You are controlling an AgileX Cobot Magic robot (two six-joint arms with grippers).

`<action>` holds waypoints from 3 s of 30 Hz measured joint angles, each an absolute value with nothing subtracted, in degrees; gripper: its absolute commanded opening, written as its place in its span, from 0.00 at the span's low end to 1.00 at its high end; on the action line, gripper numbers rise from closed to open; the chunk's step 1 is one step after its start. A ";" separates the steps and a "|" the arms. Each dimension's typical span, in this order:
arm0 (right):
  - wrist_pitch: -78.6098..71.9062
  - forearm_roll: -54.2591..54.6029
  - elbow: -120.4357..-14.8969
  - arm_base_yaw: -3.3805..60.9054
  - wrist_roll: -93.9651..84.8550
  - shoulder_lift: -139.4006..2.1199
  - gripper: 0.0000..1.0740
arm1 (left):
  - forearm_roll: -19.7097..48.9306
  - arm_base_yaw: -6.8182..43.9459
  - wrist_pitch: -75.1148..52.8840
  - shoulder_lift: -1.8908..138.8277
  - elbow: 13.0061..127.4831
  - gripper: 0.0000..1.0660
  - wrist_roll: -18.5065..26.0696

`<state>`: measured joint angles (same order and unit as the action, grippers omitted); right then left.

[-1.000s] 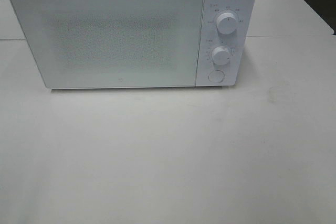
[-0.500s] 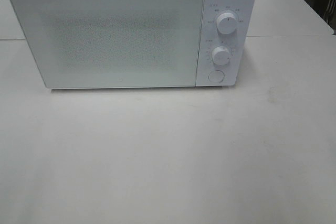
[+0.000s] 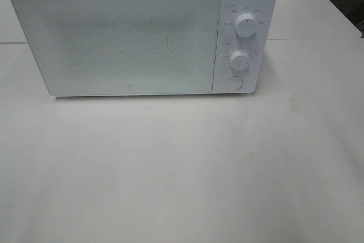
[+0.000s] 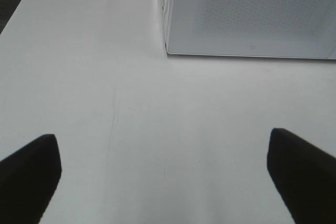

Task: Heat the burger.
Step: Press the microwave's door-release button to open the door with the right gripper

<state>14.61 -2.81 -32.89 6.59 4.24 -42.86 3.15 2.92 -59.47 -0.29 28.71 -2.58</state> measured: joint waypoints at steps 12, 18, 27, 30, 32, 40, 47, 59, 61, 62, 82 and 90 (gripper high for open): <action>-4.47 -2.81 -32.89 6.59 4.24 -59.82 0.71 | 3.15 2.92 -59.47 -0.29 28.71 0.95 -2.58; -16.33 -2.81 -30.48 6.59 3.90 -66.58 0.71 | 3.15 2.92 -59.47 -0.29 28.71 0.95 -2.58; -33.92 0.00 -24.18 8.14 -2.52 -73.45 0.71 | 3.15 2.92 -59.47 -0.29 28.71 0.95 -2.58; -40.28 4.07 -22.17 10.77 -7.28 -76.15 0.71 | 3.15 2.92 -59.47 -0.29 28.71 0.95 -2.58; -46.29 10.89 -20.68 14.21 -11.46 -79.18 0.71 | 3.15 2.92 -59.47 -0.29 28.71 0.95 -2.58; -57.47 23.61 -19.94 24.35 -16.04 -86.40 0.71 | 3.15 2.92 -59.47 -0.29 28.71 0.95 -2.58; -61.99 30.65 -19.94 31.74 -16.39 -91.85 0.71 | 3.15 2.92 -59.47 -0.29 28.71 0.95 -2.58; -64.57 40.11 -21.72 42.00 -16.04 -100.73 0.71 | 3.15 2.92 -59.47 -0.29 28.71 0.95 -2.58; -64.57 40.34 -22.12 42.28 -15.24 -101.59 0.71 | 3.15 2.92 -59.47 -0.29 28.71 0.95 -2.58; -64.57 40.51 -22.23 42.34 -14.84 -101.93 0.71 | 3.15 2.92 -59.47 -0.29 28.71 0.95 -2.58; -64.74 40.74 -22.57 42.40 13.41 -102.96 0.57 | 3.15 2.92 -59.47 -0.29 28.71 0.95 -2.58; -64.97 40.74 -22.57 42.40 44.00 -102.96 0.32 | 3.15 2.92 -59.47 -0.29 28.71 0.95 -2.58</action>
